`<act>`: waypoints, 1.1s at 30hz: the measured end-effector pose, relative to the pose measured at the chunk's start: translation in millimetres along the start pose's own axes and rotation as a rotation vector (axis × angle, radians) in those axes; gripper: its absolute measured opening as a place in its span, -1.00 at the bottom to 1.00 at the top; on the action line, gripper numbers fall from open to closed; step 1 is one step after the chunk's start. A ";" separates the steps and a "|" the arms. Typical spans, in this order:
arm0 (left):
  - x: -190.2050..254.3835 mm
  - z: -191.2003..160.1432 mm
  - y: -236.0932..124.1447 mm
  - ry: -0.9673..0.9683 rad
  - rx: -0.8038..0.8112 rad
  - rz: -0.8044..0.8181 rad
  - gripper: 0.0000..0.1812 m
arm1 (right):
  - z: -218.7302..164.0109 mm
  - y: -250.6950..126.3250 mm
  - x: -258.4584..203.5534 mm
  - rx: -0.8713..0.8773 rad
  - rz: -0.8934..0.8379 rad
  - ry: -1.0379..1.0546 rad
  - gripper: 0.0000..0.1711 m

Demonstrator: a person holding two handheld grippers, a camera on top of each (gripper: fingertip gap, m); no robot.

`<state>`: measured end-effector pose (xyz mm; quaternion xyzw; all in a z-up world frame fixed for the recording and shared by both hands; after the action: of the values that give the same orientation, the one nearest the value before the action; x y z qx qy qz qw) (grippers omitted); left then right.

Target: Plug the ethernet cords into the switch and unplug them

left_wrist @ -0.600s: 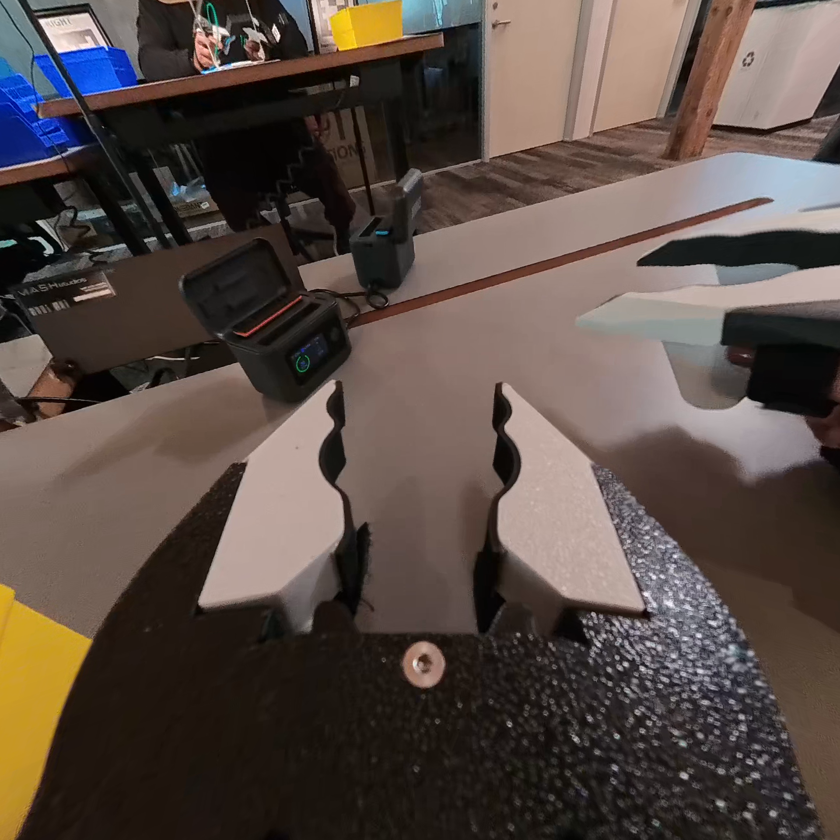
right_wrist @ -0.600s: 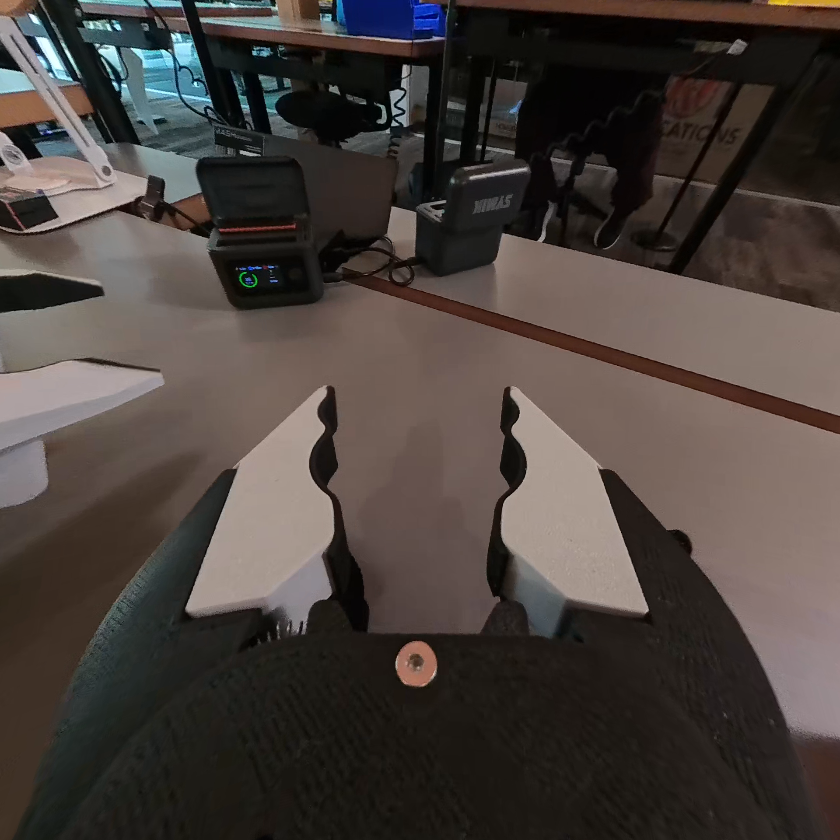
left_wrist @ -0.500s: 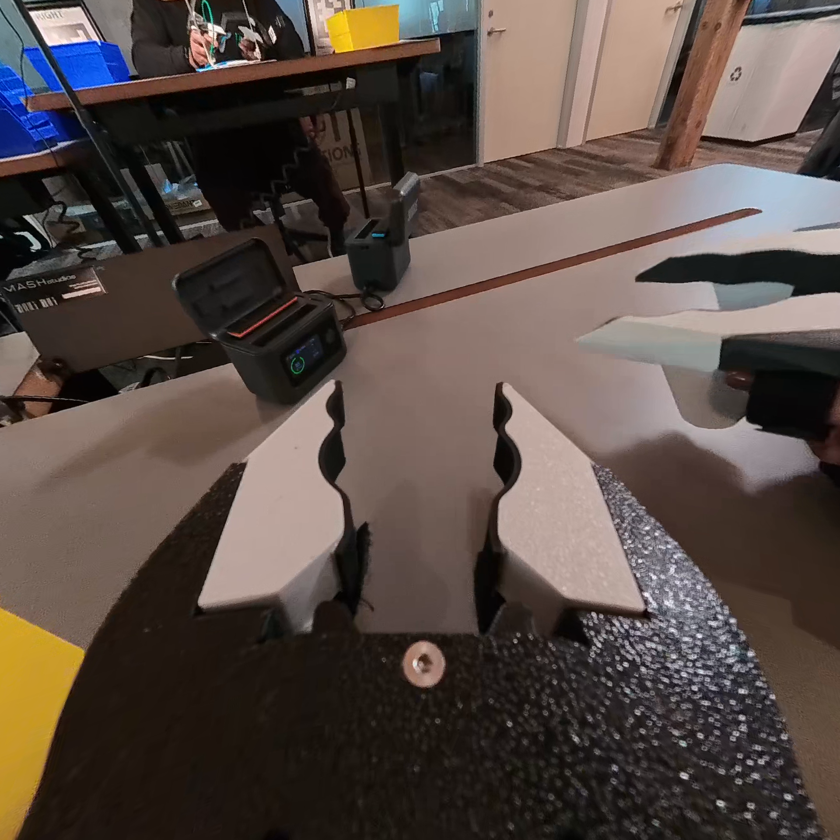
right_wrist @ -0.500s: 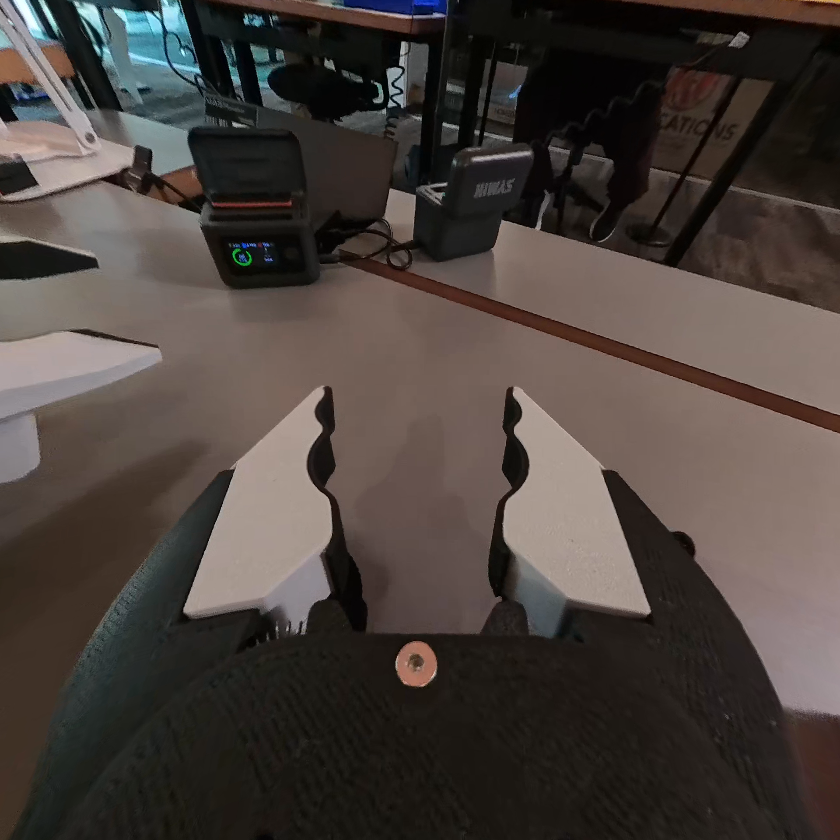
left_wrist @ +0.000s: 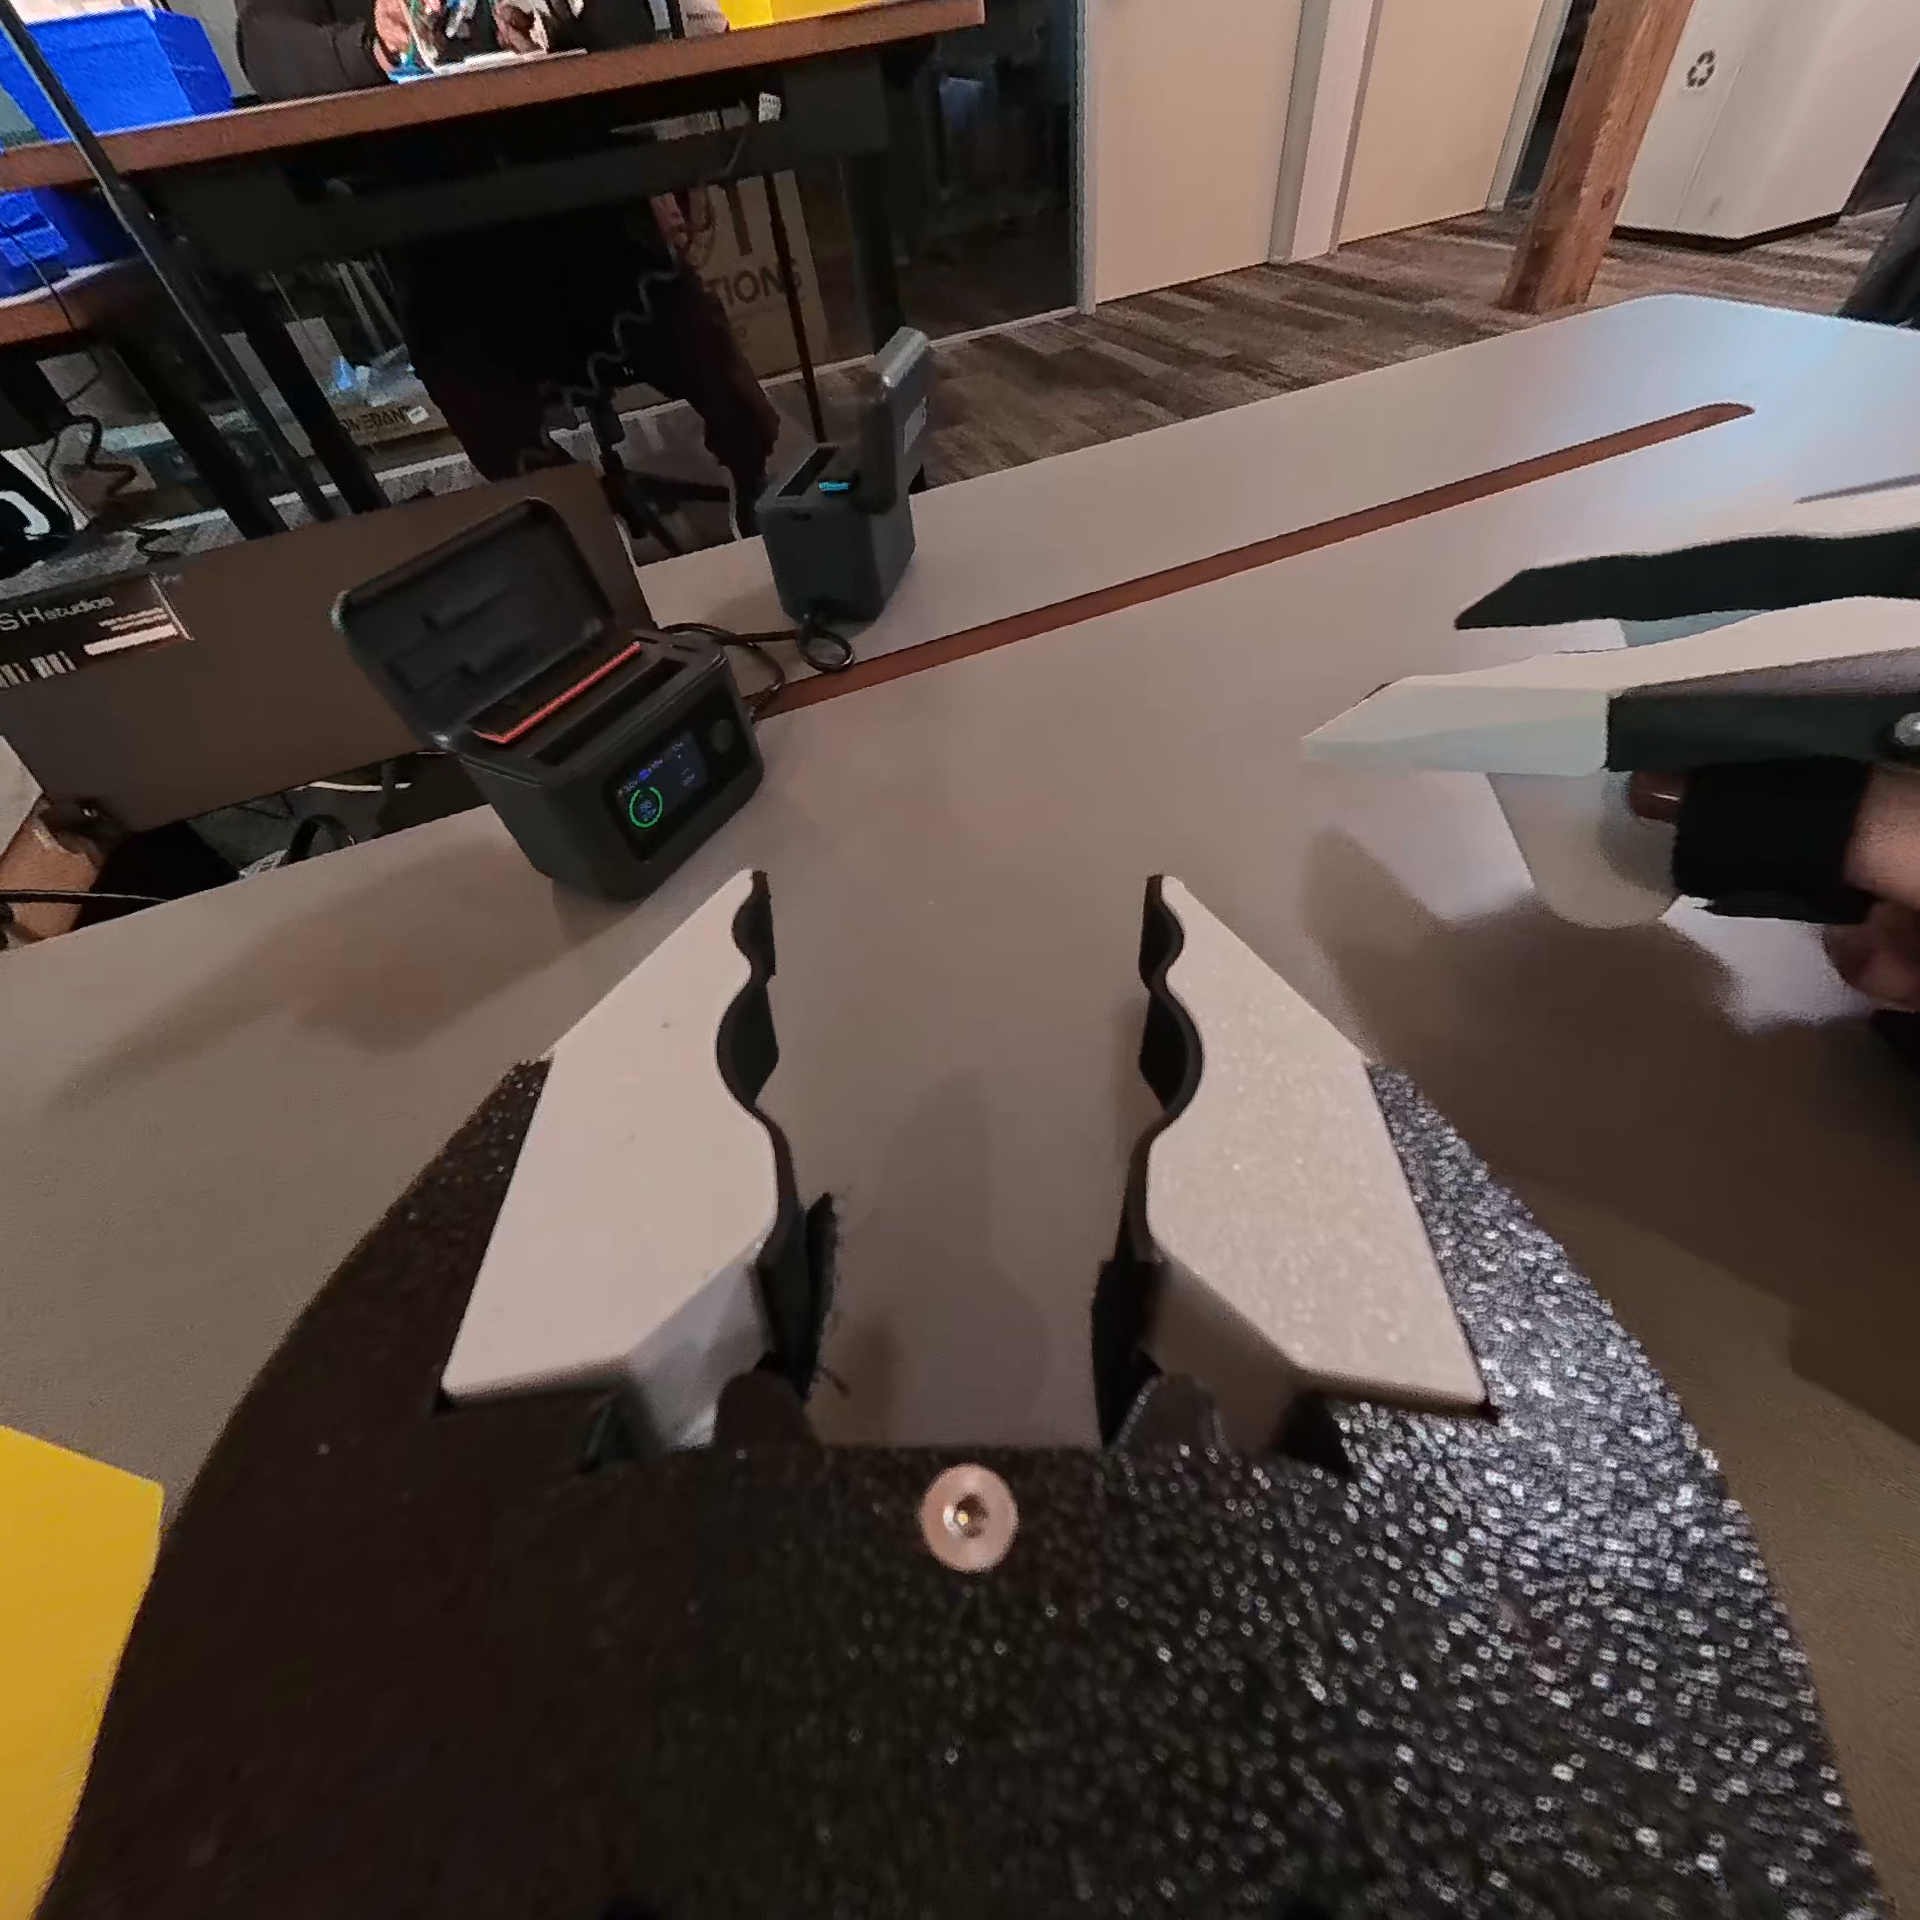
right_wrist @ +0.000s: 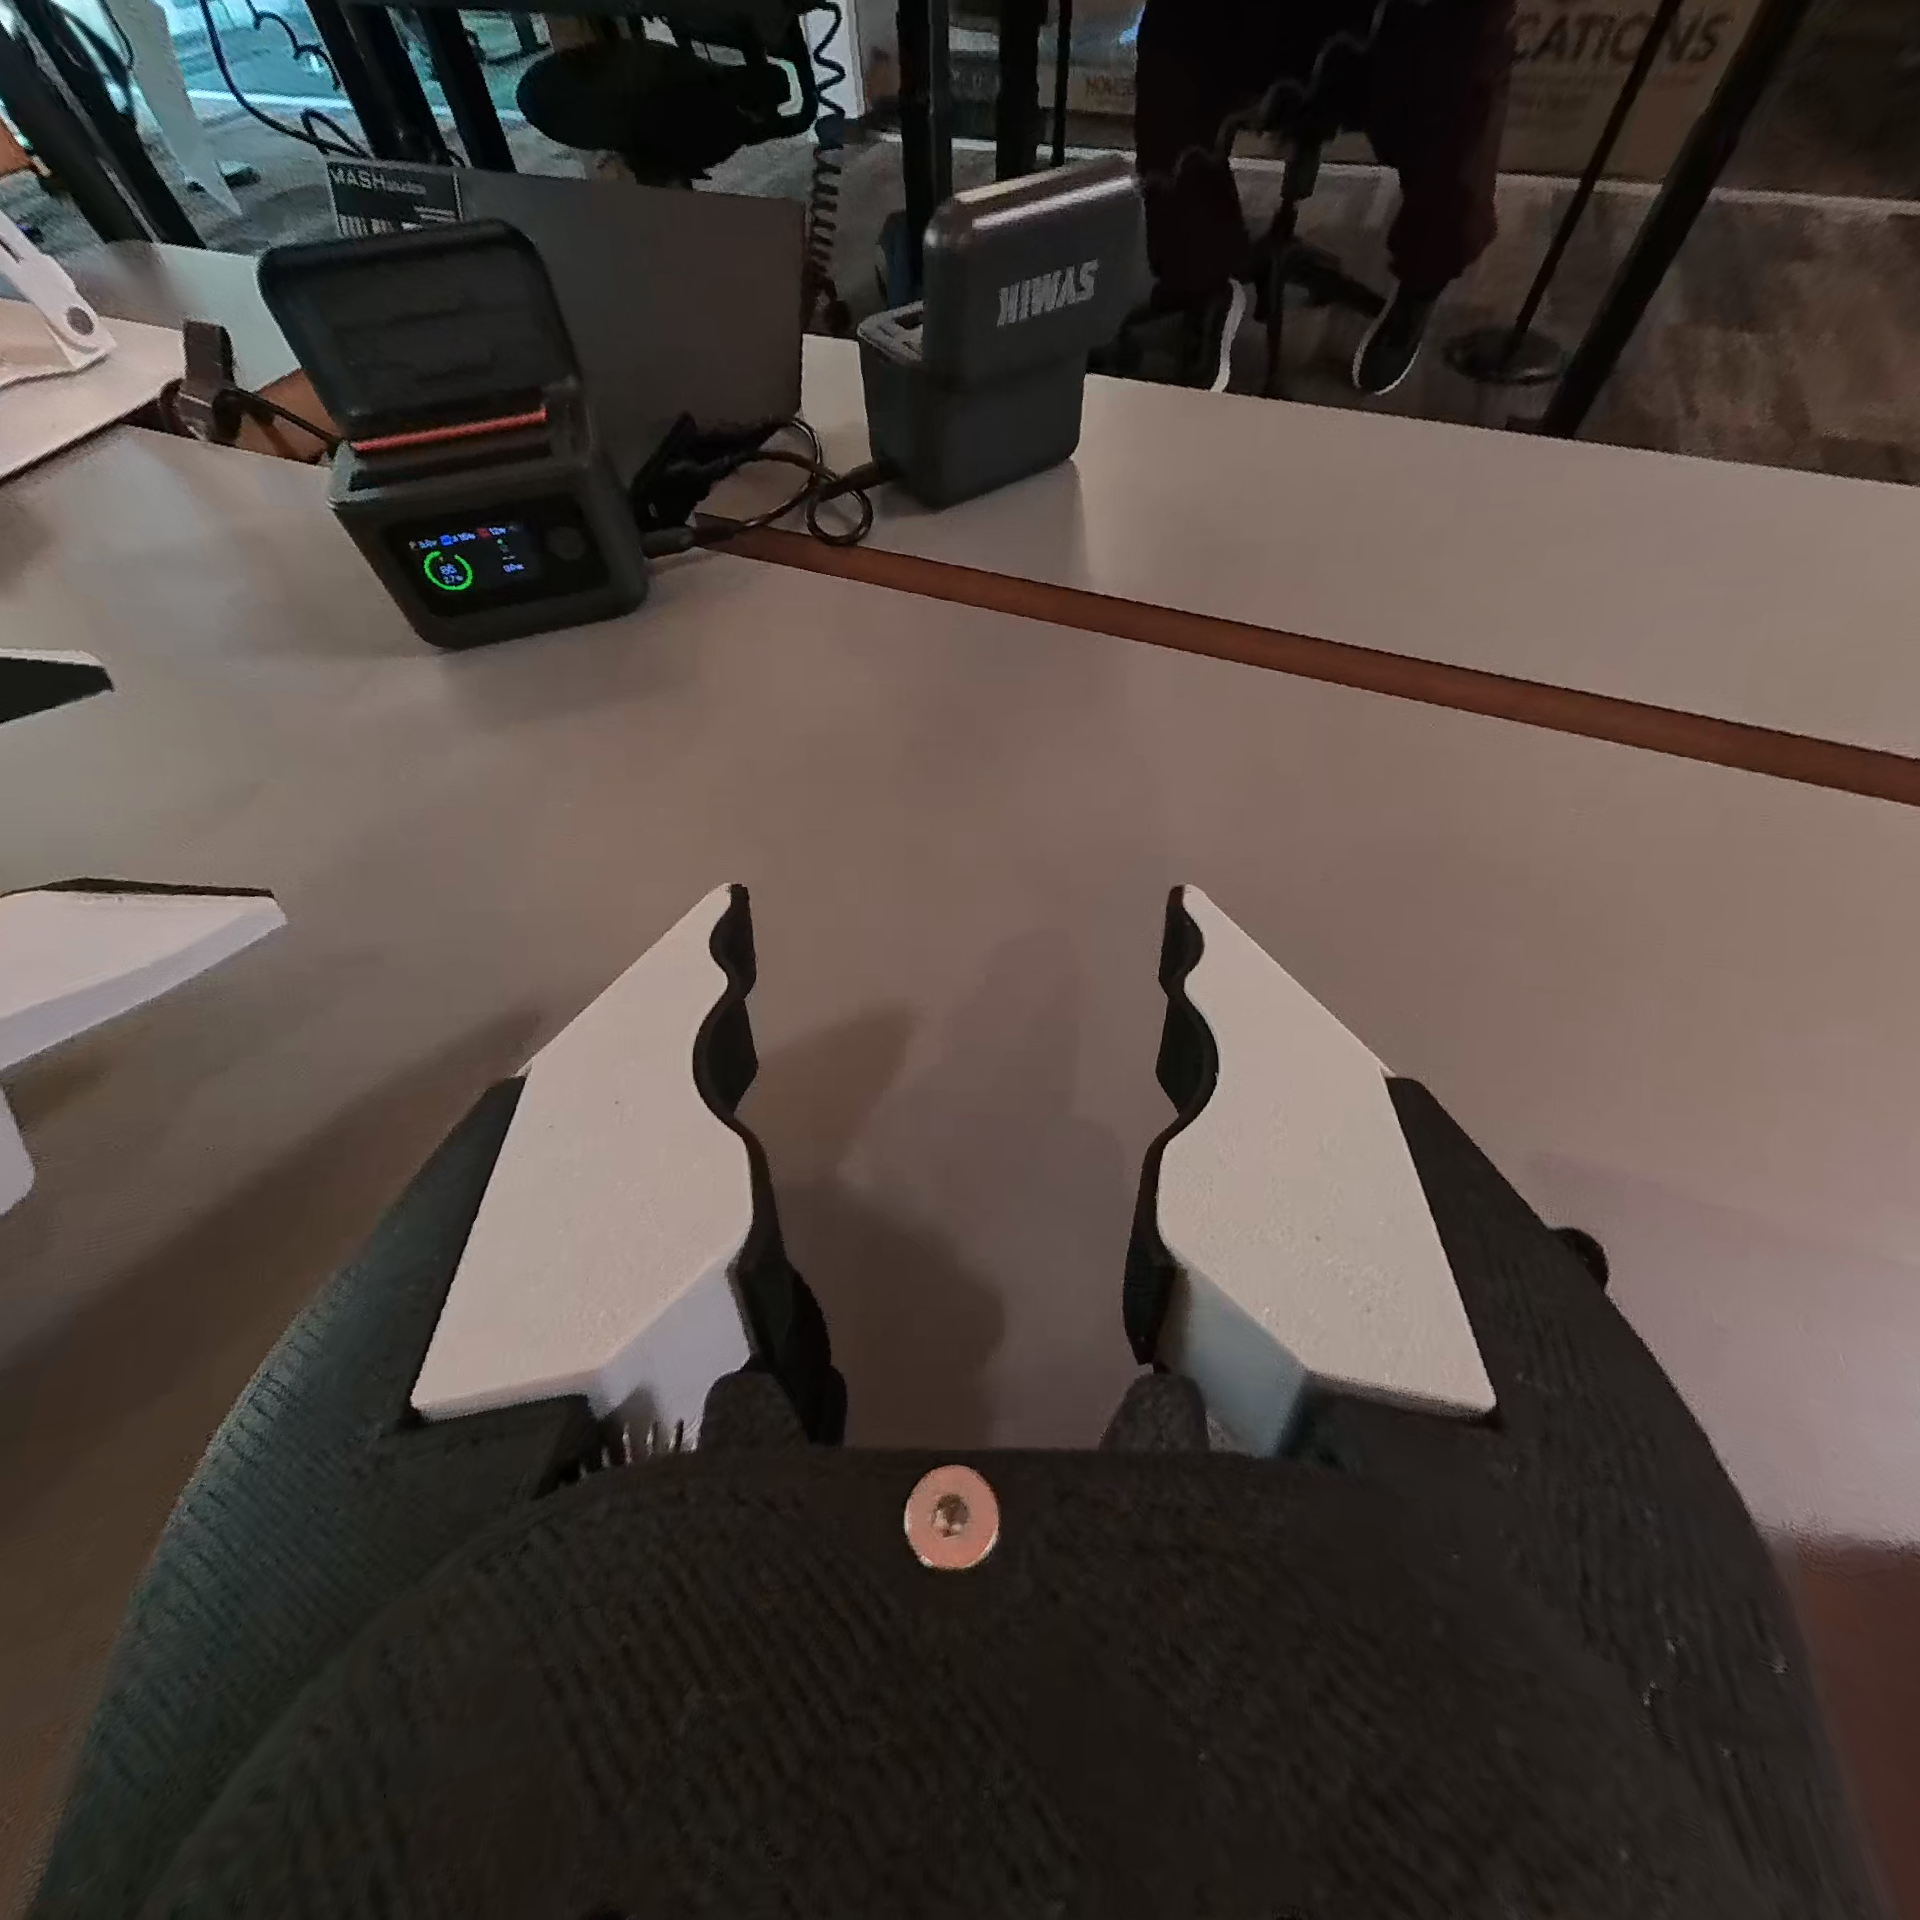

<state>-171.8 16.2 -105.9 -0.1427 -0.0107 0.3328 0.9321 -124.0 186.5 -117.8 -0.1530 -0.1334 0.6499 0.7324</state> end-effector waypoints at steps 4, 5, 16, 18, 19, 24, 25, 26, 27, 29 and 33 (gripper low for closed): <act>0.1 -0.9 1.8 -0.005 -0.014 -0.011 -0.20 | -0.9 0.2 -1.2 -0.011 -0.007 -0.018 -0.07; -0.6 -1.1 0.8 -0.012 -0.013 -0.009 -0.19 | -1.6 0.1 -1.9 -0.017 -0.007 -0.024 -0.07; -2.4 9.7 -2.2 -0.062 -0.004 -0.034 -0.07 | -8.2 3.1 -0.9 -0.088 -0.013 -0.006 -0.02; -0.8 34.6 -18.1 0.041 0.083 0.016 0.08 | -8.1 3.2 -1.5 -0.089 -0.017 -0.016 -0.02; 2.1 50.8 -30.4 0.085 0.135 0.019 0.10 | -8.1 3.1 -1.5 -0.089 -0.020 -0.018 -0.02; -17.7 114.3 -119.9 0.002 0.221 0.000 0.11 | -7.8 2.7 -0.1 -0.083 -0.018 -0.001 -0.02; -31.8 119.5 -137.1 -0.036 0.198 0.006 0.10 | -7.7 2.4 0.3 -0.081 -0.017 0.004 -0.02; -49.2 122.8 -152.0 -0.075 0.160 0.018 0.05 | -7.7 2.4 0.4 -0.080 -0.016 0.007 -0.02; -70.2 125.0 -163.9 -0.121 0.112 0.046 0.06 | -7.7 2.4 0.4 -0.080 -0.015 0.007 -0.02; -121.8 123.6 -179.2 -0.186 -0.010 0.176 0.00 | -7.9 2.9 -0.4 -0.085 -0.014 0.000 -0.02; -186.6 87.2 -160.5 -0.408 -0.410 0.136 -0.07 | -8.5 4.5 -3.9 -0.099 -0.015 -0.039 -0.02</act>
<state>-228.0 -196.0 35.6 -0.2584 -0.2554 0.4071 0.8380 -125.2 182.7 -127.3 -0.1753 -0.1808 0.6400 0.7260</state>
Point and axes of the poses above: each gripper's, where its closed fingertips meet, y out along the fingers, z out of its top, x = y × z across the jaws, the point moved 6 cm from there along -y, back along the fingers, and after that the axes turned 2 degrees about -y, right-handed, at the moved point
